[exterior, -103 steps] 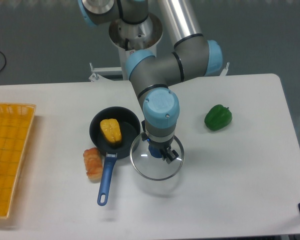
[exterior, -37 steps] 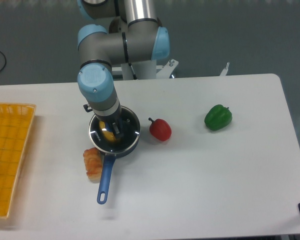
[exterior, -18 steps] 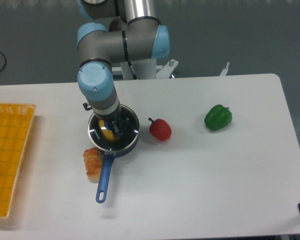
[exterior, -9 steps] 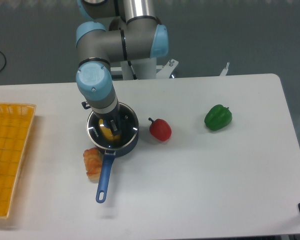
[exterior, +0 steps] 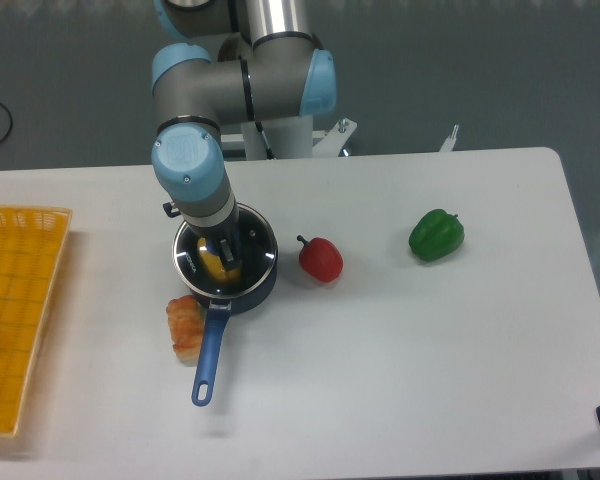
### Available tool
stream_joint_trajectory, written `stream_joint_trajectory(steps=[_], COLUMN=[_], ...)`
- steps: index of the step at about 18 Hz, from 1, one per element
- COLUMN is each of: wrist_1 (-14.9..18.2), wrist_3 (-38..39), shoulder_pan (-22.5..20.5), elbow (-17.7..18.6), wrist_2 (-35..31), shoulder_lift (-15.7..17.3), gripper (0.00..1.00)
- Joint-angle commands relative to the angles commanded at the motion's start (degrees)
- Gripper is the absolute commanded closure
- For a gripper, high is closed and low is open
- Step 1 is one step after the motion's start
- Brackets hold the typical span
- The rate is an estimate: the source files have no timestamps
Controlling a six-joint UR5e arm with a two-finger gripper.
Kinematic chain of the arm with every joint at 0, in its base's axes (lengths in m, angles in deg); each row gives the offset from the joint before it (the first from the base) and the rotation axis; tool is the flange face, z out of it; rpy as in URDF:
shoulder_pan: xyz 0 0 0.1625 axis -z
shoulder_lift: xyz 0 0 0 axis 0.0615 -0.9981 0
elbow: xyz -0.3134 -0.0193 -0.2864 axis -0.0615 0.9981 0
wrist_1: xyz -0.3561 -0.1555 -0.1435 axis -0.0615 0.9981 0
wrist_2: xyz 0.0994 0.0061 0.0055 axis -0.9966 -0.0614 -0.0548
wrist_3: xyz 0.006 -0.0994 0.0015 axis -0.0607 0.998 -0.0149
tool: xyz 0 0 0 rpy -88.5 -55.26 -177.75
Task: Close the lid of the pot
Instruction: 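Lower the glass lid onto the saucepan rim and settle it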
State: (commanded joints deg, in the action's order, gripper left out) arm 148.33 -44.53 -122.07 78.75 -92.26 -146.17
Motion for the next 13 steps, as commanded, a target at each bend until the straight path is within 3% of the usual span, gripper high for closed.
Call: stream_joint_trajectory(steps=[13], wrist_1=[-0.35], wrist_3=[0.17], shoulder_pan=[0.18], elbow=[-0.17], wrist_2=[-0.35], shoulder_lift=[-0.26], gripper=[0.4])
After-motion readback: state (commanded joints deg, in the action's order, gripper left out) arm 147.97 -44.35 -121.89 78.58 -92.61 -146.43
